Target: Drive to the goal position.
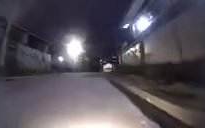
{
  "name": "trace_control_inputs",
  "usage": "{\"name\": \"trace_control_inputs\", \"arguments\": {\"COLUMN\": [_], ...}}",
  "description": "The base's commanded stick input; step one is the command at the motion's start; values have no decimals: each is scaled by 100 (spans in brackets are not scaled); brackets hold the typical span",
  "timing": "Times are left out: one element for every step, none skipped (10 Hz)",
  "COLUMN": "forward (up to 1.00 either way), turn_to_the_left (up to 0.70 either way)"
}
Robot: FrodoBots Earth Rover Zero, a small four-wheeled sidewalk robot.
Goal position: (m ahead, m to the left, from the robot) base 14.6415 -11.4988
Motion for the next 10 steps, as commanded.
{"name": "trace_control_inputs", "arguments": {"forward": [70,70,70,70,70,70,70,70,70,70], "turn_to_the_left": [0,0,0,0,0,0,-14,-33,-27,-4]}}
